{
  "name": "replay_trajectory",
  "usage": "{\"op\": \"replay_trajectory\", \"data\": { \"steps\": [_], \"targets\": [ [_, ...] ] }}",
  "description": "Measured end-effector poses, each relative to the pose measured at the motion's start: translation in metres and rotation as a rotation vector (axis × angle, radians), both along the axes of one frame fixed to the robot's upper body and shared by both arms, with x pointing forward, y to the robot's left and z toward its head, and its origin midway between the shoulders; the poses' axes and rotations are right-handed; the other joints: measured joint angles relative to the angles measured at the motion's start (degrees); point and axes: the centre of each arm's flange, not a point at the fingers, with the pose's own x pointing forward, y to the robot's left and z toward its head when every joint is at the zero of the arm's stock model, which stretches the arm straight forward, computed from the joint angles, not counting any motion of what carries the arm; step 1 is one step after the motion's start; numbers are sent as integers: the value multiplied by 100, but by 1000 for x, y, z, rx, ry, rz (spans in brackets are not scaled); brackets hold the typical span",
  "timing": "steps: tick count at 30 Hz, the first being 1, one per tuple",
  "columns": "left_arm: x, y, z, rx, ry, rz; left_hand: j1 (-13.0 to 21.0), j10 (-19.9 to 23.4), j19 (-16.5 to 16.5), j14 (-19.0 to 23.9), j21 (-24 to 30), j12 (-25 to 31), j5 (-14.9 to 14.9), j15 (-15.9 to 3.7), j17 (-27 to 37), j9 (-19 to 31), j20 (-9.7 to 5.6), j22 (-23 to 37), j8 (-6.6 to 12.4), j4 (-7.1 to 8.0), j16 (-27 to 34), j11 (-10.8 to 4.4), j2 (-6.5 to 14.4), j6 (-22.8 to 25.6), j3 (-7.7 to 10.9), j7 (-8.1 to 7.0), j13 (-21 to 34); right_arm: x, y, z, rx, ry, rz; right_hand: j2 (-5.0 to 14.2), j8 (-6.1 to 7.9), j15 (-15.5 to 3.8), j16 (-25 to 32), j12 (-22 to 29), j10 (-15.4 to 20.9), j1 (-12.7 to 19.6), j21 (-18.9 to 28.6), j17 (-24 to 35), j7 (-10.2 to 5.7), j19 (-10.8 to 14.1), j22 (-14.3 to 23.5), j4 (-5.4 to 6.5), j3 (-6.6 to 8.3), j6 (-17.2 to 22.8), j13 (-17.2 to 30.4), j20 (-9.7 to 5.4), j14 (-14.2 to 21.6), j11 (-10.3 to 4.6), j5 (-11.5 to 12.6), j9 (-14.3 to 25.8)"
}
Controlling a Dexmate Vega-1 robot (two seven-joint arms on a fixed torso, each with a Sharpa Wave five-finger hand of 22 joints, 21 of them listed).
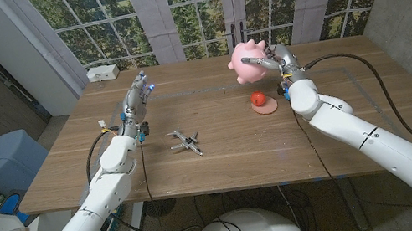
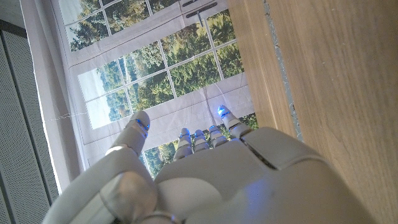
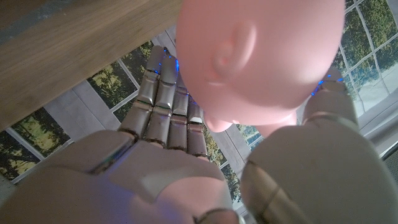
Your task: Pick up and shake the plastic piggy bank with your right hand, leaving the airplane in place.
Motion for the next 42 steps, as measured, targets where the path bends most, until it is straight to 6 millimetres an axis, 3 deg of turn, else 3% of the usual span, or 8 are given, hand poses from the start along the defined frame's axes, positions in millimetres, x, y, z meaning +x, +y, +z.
{"op": "replay_trajectory", "data": {
  "steps": [20, 42],
  "targets": [
    [0, 0, -1, 0, 1, 0, 0, 0, 8, 0, -60, 0, 0, 0, 0, 0, -8, 21, 0, -24, 0, 0, 0, 0, -24, 0, 0, -2, -3, -2, 44, -47, -27, 15, -25, -40, -24, -44, 32, -15, 94, 3, 12, -81, -79, 0, 0, 71, 86, -39, 40, -31, -4, 0],
    [3, 2, 3, 0, -4, 3, 15, 0, 39, 0, -127, 0, 0, 0, 0, 0, 23, 32, 0, -23, 0, 0, -16, 0, -24, 0, 0, -6, -17, -22, 414, -321, -219, 22, -35, -40, -28, -94, 33, -22, 254, 39, 12, -113, -159, 0, 0, 71, 235, -8, 41, -32, -2, 0]
  ]
}}
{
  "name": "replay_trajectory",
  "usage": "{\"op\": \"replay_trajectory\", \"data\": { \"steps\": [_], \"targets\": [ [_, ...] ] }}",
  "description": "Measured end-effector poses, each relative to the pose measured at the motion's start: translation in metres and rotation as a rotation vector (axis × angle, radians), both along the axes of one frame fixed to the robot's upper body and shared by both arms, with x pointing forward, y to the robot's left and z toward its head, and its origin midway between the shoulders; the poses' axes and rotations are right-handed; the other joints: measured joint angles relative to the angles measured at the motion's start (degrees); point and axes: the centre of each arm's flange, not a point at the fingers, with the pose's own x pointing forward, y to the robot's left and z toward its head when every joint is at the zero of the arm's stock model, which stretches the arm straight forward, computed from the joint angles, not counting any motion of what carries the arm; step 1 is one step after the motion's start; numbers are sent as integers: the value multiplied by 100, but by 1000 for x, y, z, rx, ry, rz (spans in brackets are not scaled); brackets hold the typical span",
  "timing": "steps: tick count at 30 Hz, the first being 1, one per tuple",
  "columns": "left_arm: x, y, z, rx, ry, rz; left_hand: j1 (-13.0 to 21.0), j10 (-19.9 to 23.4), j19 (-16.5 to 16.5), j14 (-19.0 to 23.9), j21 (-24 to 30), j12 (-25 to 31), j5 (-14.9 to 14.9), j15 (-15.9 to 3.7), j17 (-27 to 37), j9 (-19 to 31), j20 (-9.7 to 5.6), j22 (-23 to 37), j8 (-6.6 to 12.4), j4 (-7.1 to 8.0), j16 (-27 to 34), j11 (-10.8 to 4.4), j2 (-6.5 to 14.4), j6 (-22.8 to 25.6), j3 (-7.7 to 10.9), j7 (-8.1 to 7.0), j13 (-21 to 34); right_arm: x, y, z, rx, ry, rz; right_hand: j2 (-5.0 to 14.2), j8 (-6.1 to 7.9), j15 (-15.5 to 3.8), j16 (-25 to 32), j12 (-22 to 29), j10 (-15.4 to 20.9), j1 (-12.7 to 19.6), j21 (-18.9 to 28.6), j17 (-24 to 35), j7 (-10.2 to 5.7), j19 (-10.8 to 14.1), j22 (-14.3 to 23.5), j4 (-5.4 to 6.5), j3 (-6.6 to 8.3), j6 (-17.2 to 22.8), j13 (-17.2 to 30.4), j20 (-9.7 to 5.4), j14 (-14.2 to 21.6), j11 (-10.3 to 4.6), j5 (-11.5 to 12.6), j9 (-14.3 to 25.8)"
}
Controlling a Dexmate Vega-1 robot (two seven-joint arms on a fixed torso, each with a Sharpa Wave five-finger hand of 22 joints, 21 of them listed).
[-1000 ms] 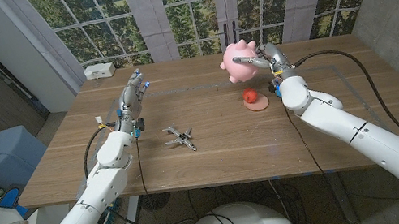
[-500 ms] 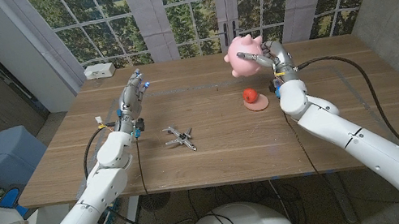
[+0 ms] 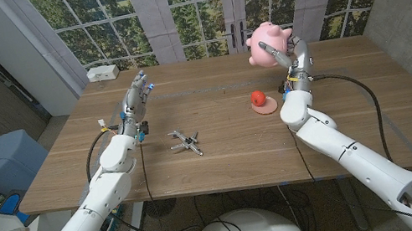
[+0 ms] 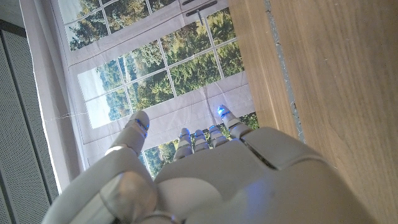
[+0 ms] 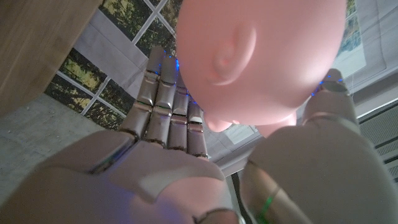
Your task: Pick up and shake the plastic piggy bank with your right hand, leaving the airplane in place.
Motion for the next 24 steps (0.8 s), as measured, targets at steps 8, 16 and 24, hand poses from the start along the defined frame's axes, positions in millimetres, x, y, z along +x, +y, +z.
{"op": "replay_trajectory", "data": {
  "steps": [8, 16, 24],
  "targets": [
    [1, 0, 2, 0, -2, 0, 0, 0, 0, 0, 0, 0, 0, 0, 0, 0, 0, 0, 0, 0, 0, 0, 0, 0, 0, 0, 0, 0, -1, -4, 73, -40, -27, 0, -15, -2, 35, 1, 60, 0, 49, 0, 15, 0, -27, 0, 0, 53, 14, 0, 2, 4, 0, 0],
    [1, 0, 3, 1, -4, 0, 0, 0, 0, 0, -43, 0, 0, 0, 0, 0, 0, -1, 0, 0, 0, 0, 0, 0, 0, 0, 0, 1, -1, -7, 94, -47, -31, 0, -35, -13, 37, 7, 60, 0, 106, 0, 14, 0, -53, 0, 0, 54, 14, 0, 13, 4, 3, 0],
    [2, 0, 4, 3, -3, 0, 0, 0, 31, 0, -43, 0, 0, 0, 0, 0, -32, -1, 0, 1, 0, 0, 0, 0, 1, 0, 0, 3, 0, -4, 39, -15, -6, -1, -69, -20, 35, 7, 60, 1, 133, -4, 20, -22, -94, 0, 0, 61, 14, 21, 20, 3, 10, 0]
  ]
}}
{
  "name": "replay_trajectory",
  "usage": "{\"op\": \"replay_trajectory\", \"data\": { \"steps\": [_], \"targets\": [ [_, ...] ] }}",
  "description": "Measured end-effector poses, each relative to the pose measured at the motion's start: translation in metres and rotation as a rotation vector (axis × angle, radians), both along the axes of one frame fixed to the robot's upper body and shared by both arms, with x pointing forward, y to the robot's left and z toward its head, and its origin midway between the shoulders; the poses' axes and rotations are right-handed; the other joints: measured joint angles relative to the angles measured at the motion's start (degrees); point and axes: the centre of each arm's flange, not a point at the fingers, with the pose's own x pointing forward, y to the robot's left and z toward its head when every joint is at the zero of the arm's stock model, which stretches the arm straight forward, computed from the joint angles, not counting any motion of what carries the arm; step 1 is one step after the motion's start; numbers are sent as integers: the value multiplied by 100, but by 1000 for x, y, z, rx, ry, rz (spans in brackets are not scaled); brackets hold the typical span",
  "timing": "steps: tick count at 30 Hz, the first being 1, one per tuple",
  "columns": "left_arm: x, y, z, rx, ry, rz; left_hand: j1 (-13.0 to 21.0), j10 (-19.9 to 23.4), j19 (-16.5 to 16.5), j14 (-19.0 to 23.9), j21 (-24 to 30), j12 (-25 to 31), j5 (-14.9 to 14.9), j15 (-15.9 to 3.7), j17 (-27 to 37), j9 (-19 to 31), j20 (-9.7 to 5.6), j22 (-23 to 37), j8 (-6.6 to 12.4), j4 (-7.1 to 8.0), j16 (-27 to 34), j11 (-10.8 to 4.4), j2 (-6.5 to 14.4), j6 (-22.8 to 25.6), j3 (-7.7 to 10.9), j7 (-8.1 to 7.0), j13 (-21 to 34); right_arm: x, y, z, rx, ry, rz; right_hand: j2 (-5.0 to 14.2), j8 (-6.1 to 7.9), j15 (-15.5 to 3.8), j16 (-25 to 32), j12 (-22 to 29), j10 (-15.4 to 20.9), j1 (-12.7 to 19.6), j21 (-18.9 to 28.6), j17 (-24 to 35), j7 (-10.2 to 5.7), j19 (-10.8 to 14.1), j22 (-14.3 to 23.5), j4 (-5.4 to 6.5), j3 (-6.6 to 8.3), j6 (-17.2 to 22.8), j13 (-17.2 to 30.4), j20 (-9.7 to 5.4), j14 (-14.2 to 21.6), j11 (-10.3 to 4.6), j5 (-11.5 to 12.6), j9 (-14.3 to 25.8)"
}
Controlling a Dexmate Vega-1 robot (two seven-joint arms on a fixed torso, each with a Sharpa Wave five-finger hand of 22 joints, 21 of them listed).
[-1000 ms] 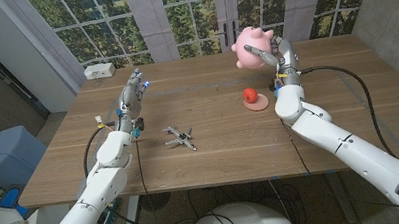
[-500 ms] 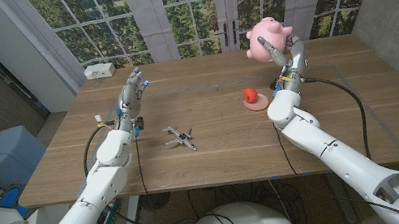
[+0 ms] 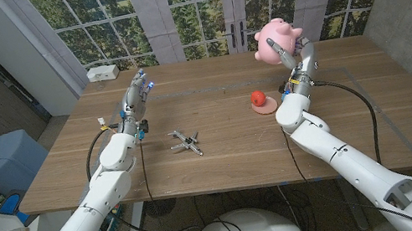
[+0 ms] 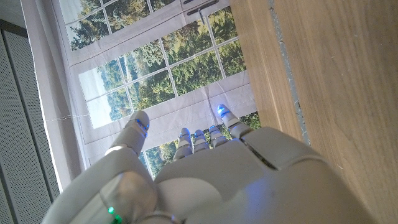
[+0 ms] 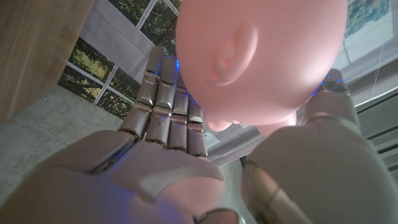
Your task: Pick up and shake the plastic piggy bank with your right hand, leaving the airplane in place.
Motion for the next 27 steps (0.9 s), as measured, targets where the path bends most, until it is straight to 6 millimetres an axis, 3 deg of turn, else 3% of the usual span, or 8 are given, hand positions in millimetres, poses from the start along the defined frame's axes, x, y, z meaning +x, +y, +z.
{"op": "replay_trajectory", "data": {
  "steps": [2, 27],
  "targets": [
    [0, 0, 0, 1, 0, 0, 0, 0, 0, 0, 0, 0, 0, 0, 0, 0, 0, 0, 0, 0, 0, 0, 0, 0, 0, 0, 0, 0, 0, 2, -19, 14, 7, 0, -7, -14, -1, 0, 0, 0, 41, -1, 0, -92, -13, 0, 0, 0, 0, -70, -14, 0, 0, 0],
    [4, 0, 2, 5, 4, -1, 0, 0, 0, 0, -81, 0, 0, 0, 0, 0, 0, -1, 0, -25, 0, 0, 0, 0, -25, 0, 0, 9, 11, 28, -412, 321, 185, -1, -30, -32, -7, -46, -1, 1, 173, -36, -21, -110, -111, 0, 0, 23, 54, -53, -32, -1, 0, 0]
  ]
}}
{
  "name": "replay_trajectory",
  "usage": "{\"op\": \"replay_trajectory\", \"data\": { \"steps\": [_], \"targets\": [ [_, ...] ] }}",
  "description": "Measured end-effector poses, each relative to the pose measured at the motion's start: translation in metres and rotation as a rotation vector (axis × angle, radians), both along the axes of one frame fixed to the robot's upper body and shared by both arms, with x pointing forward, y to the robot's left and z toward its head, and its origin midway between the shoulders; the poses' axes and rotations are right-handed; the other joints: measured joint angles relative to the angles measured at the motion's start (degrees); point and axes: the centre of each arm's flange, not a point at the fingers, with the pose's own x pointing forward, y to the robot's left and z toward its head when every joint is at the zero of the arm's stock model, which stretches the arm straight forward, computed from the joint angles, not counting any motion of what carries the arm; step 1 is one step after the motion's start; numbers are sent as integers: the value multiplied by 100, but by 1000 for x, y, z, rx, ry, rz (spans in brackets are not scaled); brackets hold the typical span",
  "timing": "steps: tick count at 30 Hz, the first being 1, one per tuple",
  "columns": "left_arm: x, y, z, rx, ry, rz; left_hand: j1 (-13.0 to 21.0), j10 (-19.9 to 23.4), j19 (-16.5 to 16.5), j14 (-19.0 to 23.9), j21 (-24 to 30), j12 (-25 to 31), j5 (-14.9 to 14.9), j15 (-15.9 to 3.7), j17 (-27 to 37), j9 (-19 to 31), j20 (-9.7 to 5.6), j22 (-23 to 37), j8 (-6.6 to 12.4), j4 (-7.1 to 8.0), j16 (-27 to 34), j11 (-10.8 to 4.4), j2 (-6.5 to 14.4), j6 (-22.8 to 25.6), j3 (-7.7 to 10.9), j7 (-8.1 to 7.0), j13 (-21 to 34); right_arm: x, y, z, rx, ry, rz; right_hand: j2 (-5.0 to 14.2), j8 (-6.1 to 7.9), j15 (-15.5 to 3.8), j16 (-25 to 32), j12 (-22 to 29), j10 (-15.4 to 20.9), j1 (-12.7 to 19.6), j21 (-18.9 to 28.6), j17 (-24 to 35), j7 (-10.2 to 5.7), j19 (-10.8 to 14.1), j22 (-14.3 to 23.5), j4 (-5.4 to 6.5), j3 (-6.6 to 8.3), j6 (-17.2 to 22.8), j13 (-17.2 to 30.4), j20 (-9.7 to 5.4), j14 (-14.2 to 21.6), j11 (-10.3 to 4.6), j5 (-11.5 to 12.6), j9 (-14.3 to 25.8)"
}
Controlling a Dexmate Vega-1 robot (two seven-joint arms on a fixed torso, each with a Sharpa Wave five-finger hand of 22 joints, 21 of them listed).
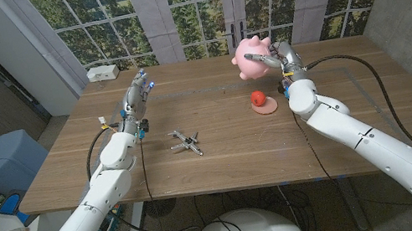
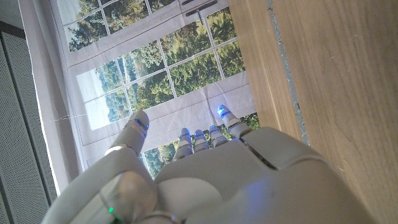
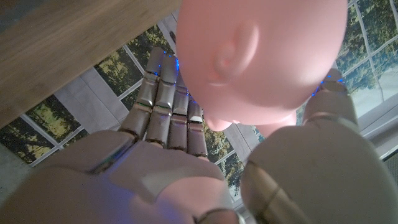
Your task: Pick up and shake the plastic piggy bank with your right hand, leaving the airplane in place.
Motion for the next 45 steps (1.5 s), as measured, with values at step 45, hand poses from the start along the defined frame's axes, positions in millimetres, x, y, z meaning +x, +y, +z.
{"op": "replay_trajectory", "data": {
  "steps": [45],
  "targets": [
    [3, -1, 3, 6, 3, -2, 38, 0, 62, 0, -106, 0, 0, 0, 0, 0, 1, -1, 0, 24, 0, 0, 23, 0, -23, 0, 0, -7, -12, -17, 297, -255, -143, -1, -57, -30, -27, -64, 65, 1, 311, 6, 31, -72, -113, 0, 0, 130, 104, 10, 31, 0, -15, 0]
  ]
}}
